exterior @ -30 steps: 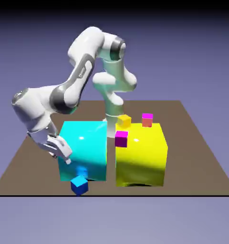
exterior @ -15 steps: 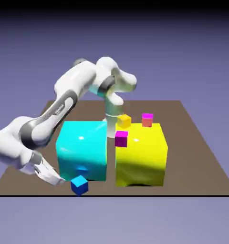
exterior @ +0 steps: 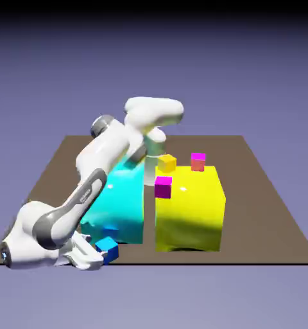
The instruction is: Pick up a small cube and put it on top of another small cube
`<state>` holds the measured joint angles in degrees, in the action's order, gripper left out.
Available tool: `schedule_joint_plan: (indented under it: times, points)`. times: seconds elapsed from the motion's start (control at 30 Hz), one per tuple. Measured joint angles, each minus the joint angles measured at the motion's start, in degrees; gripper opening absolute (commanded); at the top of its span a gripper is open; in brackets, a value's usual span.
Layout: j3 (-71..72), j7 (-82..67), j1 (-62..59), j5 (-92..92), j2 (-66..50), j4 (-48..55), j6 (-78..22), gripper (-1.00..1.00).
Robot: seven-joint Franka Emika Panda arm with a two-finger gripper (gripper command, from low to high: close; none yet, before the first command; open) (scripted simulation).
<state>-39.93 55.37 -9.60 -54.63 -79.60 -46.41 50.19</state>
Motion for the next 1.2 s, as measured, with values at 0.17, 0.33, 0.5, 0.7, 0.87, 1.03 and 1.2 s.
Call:
schedule_joint_plan:
  times: [0.17,0.33,0.5,0.7,0.87,1.03,1.2]
  points:
    - [-1.1,-4.3,5.1,1.0,2.6,-10.4,4.1,0.00]
    - [-1.6,-6.4,7.6,1.4,3.8,-15.3,6.1,-1.00]
    - [-0.5,-2.0,2.5,0.4,1.2,-5.0,2.0,-1.00]
    - [0.8,3.2,-3.7,-0.8,-1.8,7.5,-3.0,-1.00]
    - [3.9,3.0,-5.2,2.1,6.0,1.8,-1.7,-1.00]
    - [10.5,2.5,-3.2,8.3,16.4,-8.0,-0.2,-1.00]
    - [17.2,1.9,-1.2,14.5,26.8,-17.7,1.3,-1.00]
